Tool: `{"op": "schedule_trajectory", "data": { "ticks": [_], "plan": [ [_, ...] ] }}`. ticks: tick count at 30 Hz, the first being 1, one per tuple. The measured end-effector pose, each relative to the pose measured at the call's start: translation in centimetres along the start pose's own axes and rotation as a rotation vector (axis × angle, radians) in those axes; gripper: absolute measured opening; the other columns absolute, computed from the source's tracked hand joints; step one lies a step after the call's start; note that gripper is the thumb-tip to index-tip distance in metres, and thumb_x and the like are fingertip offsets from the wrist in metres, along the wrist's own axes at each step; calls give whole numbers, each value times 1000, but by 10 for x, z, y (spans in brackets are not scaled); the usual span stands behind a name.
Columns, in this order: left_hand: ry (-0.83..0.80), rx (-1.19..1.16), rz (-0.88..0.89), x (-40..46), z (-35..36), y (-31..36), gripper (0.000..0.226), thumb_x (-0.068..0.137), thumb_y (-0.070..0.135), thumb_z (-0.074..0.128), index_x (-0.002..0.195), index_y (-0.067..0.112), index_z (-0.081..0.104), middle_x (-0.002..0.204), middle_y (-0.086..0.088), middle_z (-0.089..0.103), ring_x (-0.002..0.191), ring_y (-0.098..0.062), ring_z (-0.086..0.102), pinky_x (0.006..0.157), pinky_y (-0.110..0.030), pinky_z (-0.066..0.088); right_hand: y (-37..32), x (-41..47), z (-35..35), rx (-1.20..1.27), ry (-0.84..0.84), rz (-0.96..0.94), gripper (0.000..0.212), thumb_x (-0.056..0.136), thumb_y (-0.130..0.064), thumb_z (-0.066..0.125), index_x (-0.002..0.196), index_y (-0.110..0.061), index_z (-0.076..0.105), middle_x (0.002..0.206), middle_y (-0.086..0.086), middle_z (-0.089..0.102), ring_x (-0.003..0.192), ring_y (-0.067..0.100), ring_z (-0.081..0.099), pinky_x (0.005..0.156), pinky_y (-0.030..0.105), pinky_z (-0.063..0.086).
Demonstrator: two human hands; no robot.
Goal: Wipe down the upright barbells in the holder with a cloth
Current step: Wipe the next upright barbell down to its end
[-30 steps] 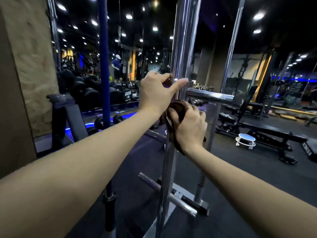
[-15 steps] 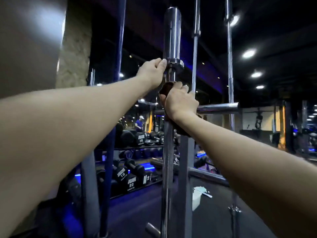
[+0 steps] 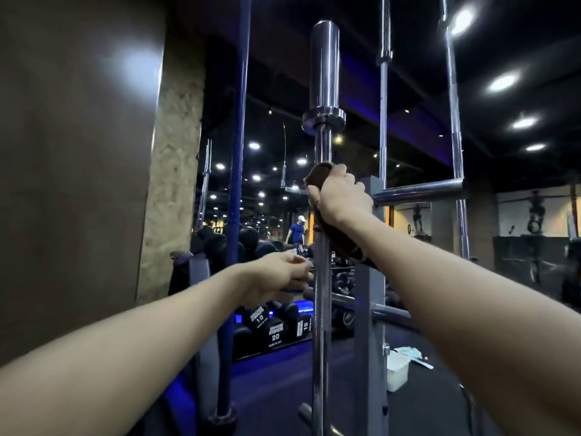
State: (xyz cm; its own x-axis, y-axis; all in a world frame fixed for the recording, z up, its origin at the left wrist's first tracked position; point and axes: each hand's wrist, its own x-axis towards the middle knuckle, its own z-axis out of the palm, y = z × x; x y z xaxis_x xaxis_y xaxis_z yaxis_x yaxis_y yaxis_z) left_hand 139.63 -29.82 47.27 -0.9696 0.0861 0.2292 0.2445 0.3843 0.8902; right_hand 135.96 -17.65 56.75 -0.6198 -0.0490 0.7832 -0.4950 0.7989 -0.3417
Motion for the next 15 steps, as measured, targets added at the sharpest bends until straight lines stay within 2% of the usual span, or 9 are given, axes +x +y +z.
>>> {"op": "schedule_trajectory", "data": {
  "ticks": [3,5,7,9,13,15],
  "plan": [
    [-90,39,49,4,14,-9,12,97,25,52,106,22,59,91,8,65,74,1,61,72,-21,43,1,1,-1,-5,4,-21,56,95,-47,44,132,-7,32,134,16,44,123,37,41,94,50,37],
    [-31,24,148,10,21,-14,7,94,17,56,100,18,61,91,0,65,69,-3,61,70,-25,48,1,0,0,-6,21,-37,56,95,-49,43,131,-8,32,133,15,44,122,36,41,94,51,36],
    [32,9,210,14,25,-19,5,92,14,61,96,14,62,90,-7,66,75,-12,62,77,-37,54,5,1,3,-3,47,-34,57,95,-52,42,131,-9,32,132,14,44,122,35,41,94,52,35],
    [76,-2,236,16,28,-24,3,90,15,64,92,16,63,85,-4,66,76,-13,62,80,-43,54,8,1,5,-20,79,-30,59,94,-55,41,130,-9,33,133,13,44,122,35,41,93,53,36],
    [107,31,213,19,30,-25,15,87,17,67,100,11,63,98,-15,69,92,-28,68,83,-48,56,-3,19,-7,-24,157,-49,62,94,-57,40,129,-7,35,132,14,45,122,35,42,93,50,38],
    [119,81,207,20,28,-24,20,84,23,70,101,15,63,99,-11,69,94,-27,68,82,-44,57,-16,39,-21,25,192,-41,63,94,-57,40,131,-6,35,135,15,44,125,35,41,96,50,37]
  ]
}}
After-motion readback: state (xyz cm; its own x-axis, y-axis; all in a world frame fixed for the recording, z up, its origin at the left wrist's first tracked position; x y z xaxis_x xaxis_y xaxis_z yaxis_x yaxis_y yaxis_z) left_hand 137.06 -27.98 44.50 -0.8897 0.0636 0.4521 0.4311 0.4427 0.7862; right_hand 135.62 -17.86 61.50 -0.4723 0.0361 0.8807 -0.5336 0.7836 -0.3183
